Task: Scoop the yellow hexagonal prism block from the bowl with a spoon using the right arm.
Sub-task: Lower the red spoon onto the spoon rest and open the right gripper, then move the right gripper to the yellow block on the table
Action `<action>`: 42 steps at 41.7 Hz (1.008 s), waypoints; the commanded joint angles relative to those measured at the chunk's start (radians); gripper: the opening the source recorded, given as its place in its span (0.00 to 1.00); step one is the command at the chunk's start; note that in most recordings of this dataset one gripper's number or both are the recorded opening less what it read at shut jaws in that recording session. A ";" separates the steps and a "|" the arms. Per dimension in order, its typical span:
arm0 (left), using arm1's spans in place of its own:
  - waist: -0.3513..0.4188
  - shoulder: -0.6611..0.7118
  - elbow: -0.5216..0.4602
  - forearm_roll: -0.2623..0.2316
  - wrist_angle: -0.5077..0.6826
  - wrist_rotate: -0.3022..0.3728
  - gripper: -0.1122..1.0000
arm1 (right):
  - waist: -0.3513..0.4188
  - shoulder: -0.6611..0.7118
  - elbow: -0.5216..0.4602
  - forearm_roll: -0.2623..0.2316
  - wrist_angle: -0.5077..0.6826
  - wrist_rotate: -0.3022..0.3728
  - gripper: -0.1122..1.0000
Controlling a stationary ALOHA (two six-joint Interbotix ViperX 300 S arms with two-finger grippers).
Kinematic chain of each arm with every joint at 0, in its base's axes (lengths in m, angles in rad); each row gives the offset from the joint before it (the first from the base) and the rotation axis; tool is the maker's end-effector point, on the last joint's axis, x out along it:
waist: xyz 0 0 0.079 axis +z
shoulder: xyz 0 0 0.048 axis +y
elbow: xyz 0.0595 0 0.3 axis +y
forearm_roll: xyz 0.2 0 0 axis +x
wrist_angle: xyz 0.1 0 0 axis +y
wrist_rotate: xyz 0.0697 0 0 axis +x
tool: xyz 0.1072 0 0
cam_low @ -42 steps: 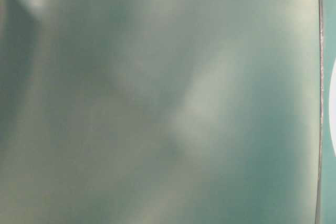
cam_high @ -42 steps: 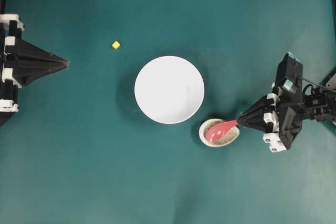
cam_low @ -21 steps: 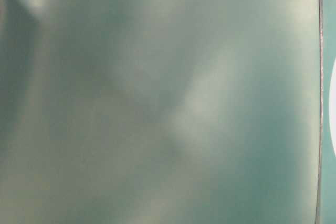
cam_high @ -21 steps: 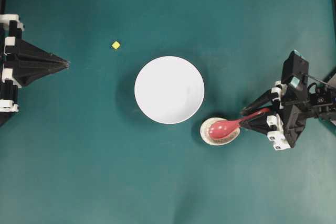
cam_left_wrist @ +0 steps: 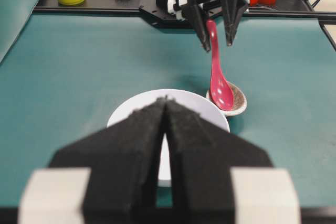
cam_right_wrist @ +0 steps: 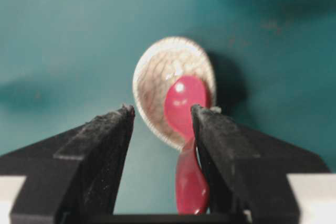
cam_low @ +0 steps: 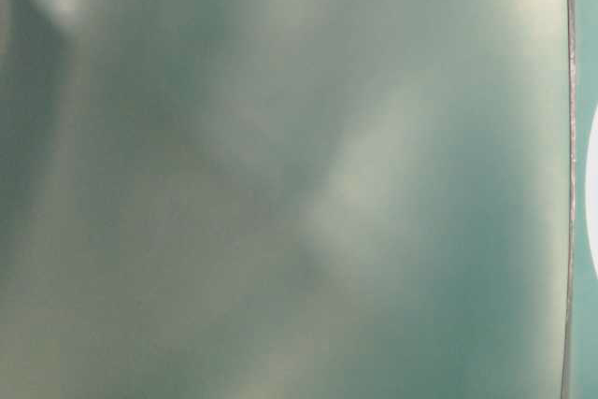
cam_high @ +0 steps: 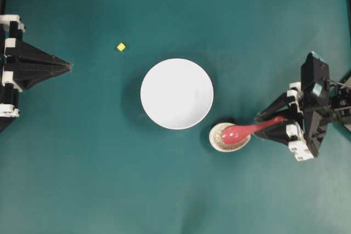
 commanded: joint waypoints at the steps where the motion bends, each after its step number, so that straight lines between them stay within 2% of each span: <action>1: 0.002 0.008 -0.020 0.002 -0.005 0.000 0.10 | -0.011 -0.026 -0.034 -0.003 0.057 -0.023 0.58; 11: 0.002 0.006 -0.020 0.002 -0.005 0.000 0.10 | -0.063 -0.028 -0.084 -0.023 0.183 -0.109 0.58; 16: 0.002 0.003 -0.020 0.002 -0.005 0.000 0.10 | -0.121 -0.026 -0.115 -0.043 0.225 -0.153 0.58; 30: 0.002 0.003 -0.021 0.002 -0.005 0.009 0.10 | -0.278 0.018 -0.261 -0.169 0.245 -0.261 0.58; 42: 0.002 -0.002 -0.023 0.003 -0.005 0.015 0.10 | -0.377 0.222 -0.483 -0.252 0.288 -0.333 0.58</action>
